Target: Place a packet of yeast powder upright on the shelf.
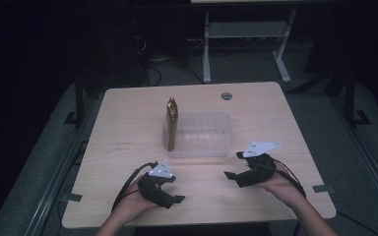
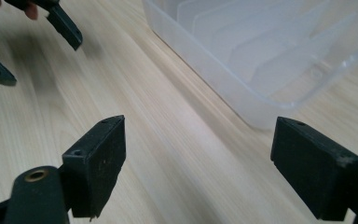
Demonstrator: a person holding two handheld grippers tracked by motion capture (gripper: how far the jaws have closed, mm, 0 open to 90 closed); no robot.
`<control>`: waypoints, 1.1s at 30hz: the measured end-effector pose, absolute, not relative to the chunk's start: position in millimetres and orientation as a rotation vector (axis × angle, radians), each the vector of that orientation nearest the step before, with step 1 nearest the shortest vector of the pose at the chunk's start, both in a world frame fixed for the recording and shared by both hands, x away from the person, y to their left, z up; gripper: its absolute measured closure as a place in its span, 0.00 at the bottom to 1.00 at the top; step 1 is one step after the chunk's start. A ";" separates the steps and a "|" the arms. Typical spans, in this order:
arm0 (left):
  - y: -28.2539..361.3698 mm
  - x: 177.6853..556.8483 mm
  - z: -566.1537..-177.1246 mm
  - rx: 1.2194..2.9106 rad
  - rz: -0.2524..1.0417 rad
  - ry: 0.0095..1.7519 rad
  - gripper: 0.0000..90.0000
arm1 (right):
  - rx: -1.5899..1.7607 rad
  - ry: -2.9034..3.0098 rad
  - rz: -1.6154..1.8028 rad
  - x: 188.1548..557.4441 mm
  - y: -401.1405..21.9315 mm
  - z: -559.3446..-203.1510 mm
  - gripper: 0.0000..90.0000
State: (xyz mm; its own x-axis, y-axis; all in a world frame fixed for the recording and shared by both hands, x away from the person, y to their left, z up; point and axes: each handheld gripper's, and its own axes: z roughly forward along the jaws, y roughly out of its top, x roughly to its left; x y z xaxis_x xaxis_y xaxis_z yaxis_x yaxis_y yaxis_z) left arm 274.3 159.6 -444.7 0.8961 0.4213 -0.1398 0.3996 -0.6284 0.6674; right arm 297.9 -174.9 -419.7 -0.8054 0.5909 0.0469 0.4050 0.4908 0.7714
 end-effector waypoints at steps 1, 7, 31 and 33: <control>159.6 274.1 -444.8 2.323 0.041 0.583 0.25 | 0.871 2.512 1.207 296.6 -176.4 -421.4 0.18; 159.1 273.1 -445.0 2.329 0.042 0.574 0.25 | 0.920 2.489 1.198 293.0 -187.5 -433.0 0.16; 159.0 272.8 -445.6 2.346 0.034 0.547 0.25 | 0.952 2.499 1.192 287.3 -199.0 -447.5 0.15; 159.0 272.9 -445.4 2.346 0.035 0.546 0.25 | 0.950 2.497 1.194 287.6 -199.5 -447.2 0.15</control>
